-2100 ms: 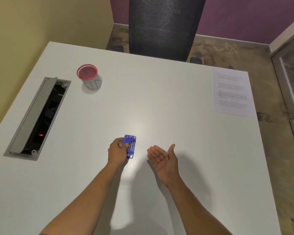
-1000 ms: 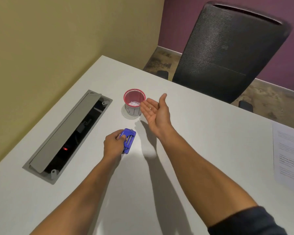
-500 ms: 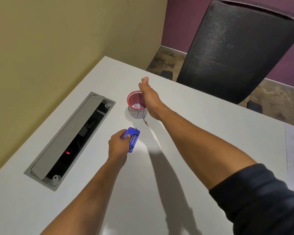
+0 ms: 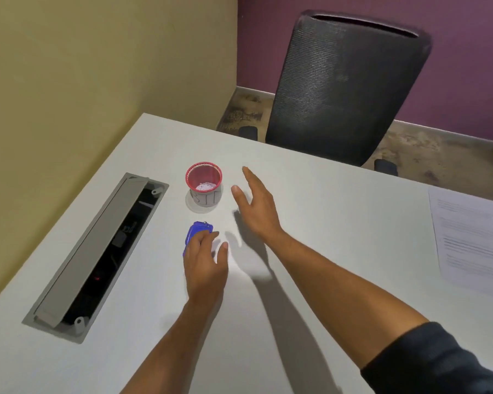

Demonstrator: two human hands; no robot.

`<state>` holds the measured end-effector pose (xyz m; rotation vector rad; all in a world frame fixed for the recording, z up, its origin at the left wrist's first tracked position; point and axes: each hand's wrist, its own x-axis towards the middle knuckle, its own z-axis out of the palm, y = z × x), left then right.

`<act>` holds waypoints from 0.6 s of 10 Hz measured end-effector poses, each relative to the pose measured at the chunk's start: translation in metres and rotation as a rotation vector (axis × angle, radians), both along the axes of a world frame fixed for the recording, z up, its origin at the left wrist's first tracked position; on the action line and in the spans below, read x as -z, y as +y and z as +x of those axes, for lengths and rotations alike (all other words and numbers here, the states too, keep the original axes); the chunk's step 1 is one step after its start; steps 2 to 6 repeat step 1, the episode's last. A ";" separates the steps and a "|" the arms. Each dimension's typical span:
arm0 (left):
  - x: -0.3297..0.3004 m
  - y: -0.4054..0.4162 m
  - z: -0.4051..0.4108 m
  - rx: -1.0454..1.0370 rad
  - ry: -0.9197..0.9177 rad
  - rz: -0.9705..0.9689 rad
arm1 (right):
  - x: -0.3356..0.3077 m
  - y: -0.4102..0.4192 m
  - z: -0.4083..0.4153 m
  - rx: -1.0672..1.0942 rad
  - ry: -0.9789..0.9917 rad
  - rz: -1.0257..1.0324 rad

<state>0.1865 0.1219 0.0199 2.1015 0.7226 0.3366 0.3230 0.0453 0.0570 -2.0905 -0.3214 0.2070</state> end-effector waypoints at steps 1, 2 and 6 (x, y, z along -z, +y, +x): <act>0.005 -0.015 -0.006 0.089 0.073 0.003 | 0.015 -0.048 -0.035 0.101 0.004 -0.130; 0.005 -0.015 -0.006 0.089 0.073 0.003 | 0.015 -0.048 -0.035 0.101 0.004 -0.130; 0.005 -0.015 -0.006 0.089 0.073 0.003 | 0.015 -0.048 -0.035 0.101 0.004 -0.130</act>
